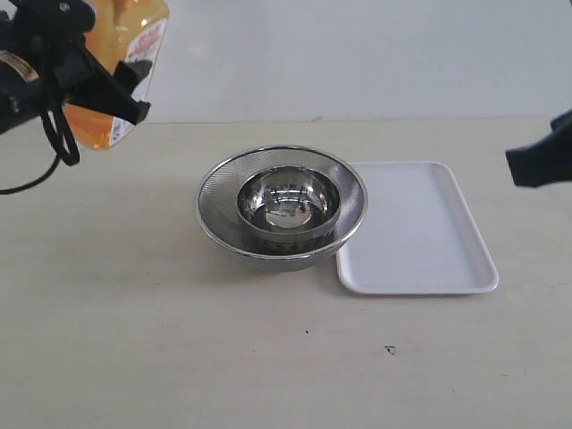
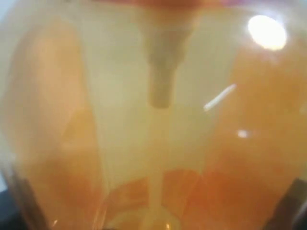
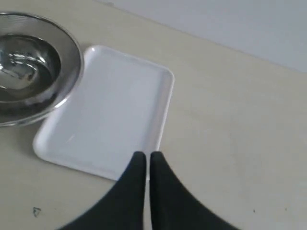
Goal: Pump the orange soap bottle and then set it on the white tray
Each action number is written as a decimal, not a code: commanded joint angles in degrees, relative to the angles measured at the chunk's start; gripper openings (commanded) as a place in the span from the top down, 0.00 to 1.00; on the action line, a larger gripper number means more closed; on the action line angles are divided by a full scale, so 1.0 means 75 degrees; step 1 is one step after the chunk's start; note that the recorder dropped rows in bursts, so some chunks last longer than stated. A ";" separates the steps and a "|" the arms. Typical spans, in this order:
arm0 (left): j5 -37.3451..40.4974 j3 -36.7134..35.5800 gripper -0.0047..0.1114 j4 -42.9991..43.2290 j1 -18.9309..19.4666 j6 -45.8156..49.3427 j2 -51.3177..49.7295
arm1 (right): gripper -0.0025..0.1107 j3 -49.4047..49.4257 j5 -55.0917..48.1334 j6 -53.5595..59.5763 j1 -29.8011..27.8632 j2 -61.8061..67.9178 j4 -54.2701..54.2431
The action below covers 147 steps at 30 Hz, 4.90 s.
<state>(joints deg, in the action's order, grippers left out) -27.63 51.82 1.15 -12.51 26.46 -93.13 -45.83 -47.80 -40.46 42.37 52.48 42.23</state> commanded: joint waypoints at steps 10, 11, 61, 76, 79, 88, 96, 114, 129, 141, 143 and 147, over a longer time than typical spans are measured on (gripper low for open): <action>0.0661 0.0838 0.92 0.2622 -0.1468 -0.3793 0.1163 | 0.98 0.1493 -0.0459 -0.2668 -0.0023 -0.1243 0.2140; 0.0661 0.0914 0.92 0.2622 -0.1713 -0.3793 0.1127 | 0.98 0.1508 -0.0459 -0.2668 -0.0023 -0.1326 0.2156; -0.0294 0.5567 0.53 0.2508 -0.4198 -0.6701 -0.5264 | 0.98 0.1671 -0.1688 0.0108 -0.0023 -0.4248 0.0956; 0.0137 0.5567 0.13 0.2929 -0.4198 -0.7325 -0.5069 | 0.98 0.1671 -0.1749 0.0102 -0.0023 -0.4248 0.0943; 0.1607 0.5567 0.13 0.3874 -0.4165 -0.7325 -0.4677 | 0.98 0.1671 -0.1763 0.0102 -0.0023 -0.4248 0.0943; 0.3857 0.5567 0.13 0.4374 -0.4289 -0.7325 -0.3348 | 0.98 0.1671 -0.1719 0.0067 -0.0023 -0.4248 0.0943; 0.5417 0.5567 0.21 0.4312 -0.4401 -0.7325 -0.2628 | 0.98 0.1671 -0.1536 -0.0216 -0.0023 -0.4248 0.0475; 0.7454 0.5567 0.92 0.4352 -0.4442 -0.5015 -0.2074 | 0.98 0.1688 0.1460 -0.1796 -0.0023 -0.2030 0.2124; 0.2632 0.4275 0.92 0.3506 -0.2890 -0.4708 -0.2455 | 0.98 0.2047 0.1511 -0.6839 -0.0023 0.1289 0.5858; -0.0836 0.4555 0.92 0.4843 -0.2452 -0.6851 -0.4257 | 0.98 0.3487 0.0565 -1.0377 -0.0023 0.1348 0.7695; -0.0836 0.4699 0.92 0.5312 -0.2452 -0.6980 -0.4441 | 0.98 0.3337 0.0720 -1.0285 -0.0023 0.1374 0.7695; -0.0950 0.4950 0.92 0.6215 -0.2452 -0.7174 -0.4666 | 0.98 0.2868 0.0779 -0.9851 -0.0023 0.1663 0.7695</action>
<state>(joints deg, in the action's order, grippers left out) -33.24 87.51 43.51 -30.95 -25.20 -127.41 -21.77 -42.28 -116.54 42.37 63.45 99.10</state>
